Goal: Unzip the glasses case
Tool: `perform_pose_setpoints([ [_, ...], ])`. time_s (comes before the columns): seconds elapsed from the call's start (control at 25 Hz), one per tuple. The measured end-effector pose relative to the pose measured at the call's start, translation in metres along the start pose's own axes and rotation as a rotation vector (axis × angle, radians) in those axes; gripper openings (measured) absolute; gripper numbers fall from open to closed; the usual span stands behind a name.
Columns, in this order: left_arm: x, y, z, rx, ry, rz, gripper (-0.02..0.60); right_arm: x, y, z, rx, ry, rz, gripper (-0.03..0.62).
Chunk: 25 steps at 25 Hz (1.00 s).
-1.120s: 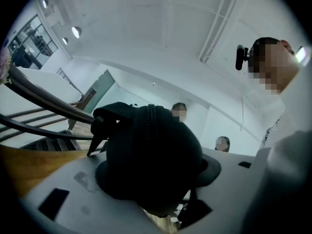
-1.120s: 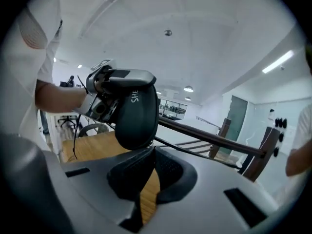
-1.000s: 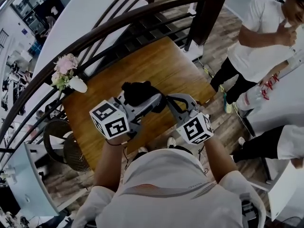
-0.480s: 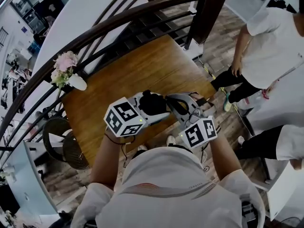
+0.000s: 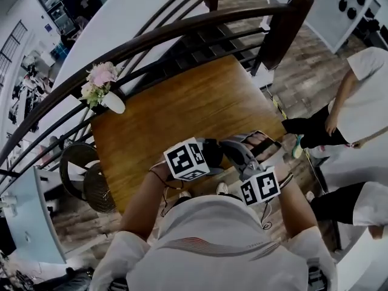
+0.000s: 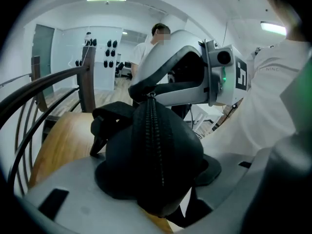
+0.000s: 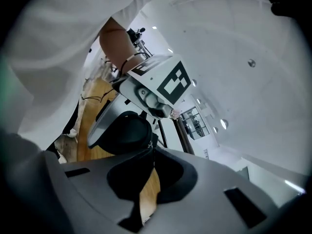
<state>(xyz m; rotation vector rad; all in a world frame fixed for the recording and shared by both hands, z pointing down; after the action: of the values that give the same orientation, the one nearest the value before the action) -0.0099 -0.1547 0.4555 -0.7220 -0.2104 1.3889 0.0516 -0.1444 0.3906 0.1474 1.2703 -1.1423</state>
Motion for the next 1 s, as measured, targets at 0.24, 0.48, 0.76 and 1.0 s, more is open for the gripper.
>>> perform_pose_setpoints([
  [0.24, 0.011, -0.008, 0.020, -0.130, 0.005, 0.110, 0.261, -0.015, -0.006, -0.010, 0.040, 0.032, -0.089, 0.055],
  [0.48, 0.021, -0.010, 0.029, -0.182, 0.017, 0.245, 0.261, -0.019, -0.008, -0.016, 0.087, 0.064, -0.153, 0.061],
  [0.76, 0.031, -0.017, 0.032, -0.185, 0.016, 0.343, 0.261, -0.026, -0.007, -0.017, 0.095, 0.061, -0.196, 0.061],
  [1.0, 0.023, -0.020, 0.032, -0.104, -0.029, 0.277, 0.262, -0.022, -0.010, -0.010, 0.072, 0.002, -0.143, 0.077],
])
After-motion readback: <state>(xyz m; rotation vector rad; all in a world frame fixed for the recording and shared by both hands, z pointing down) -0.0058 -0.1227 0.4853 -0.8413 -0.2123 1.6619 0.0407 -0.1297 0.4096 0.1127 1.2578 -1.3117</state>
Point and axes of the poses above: the fingertips, and each gripper's own axes: y backward along the fingers, x to its right, z out of its underside, the point moved 7 cm from there along y, backward along the fingers, and after that the axes turned 6 degrees about x, right-handed, at the moved point
